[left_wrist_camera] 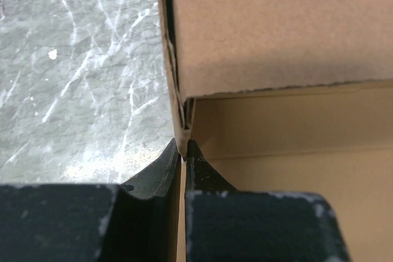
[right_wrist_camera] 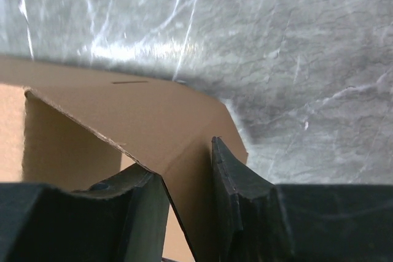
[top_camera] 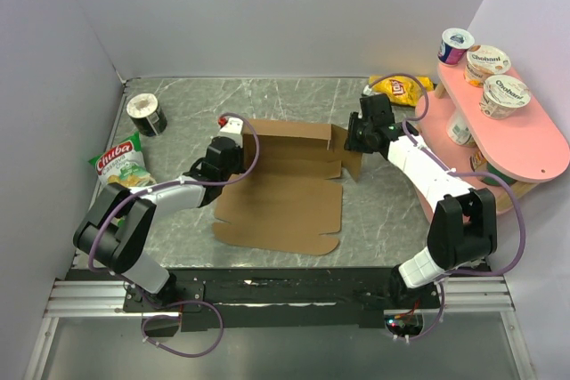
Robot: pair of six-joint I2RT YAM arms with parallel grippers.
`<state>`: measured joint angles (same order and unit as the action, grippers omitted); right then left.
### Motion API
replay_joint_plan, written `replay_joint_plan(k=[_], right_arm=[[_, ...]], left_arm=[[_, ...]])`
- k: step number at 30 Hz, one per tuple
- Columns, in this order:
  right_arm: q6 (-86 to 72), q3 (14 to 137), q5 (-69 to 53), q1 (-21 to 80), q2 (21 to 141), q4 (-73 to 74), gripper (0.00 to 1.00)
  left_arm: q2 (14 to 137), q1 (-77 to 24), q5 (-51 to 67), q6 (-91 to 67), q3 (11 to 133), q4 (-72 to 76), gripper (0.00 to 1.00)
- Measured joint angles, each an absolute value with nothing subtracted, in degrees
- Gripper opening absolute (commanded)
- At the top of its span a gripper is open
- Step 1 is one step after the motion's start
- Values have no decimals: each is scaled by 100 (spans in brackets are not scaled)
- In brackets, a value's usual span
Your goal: Fold the paper box
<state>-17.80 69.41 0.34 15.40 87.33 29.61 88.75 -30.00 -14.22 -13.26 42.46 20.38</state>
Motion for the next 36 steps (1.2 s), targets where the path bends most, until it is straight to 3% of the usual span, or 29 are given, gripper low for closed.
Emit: replay_joint_plan(k=[10,19,36], right_arm=[[-2357,6899,311,1540,8735,2545,64],[-1015,6897,119,1466,8735,2565,76],[1347,6788,-1308,593,8359,3216,76]], left_arm=[[8877,-3037,-1391,-1315,4246,2021,1],[8877,-3081,-1424,-1293,4246,2012,1],[8877,-3127,-1391,-1273,4246,2005,1]])
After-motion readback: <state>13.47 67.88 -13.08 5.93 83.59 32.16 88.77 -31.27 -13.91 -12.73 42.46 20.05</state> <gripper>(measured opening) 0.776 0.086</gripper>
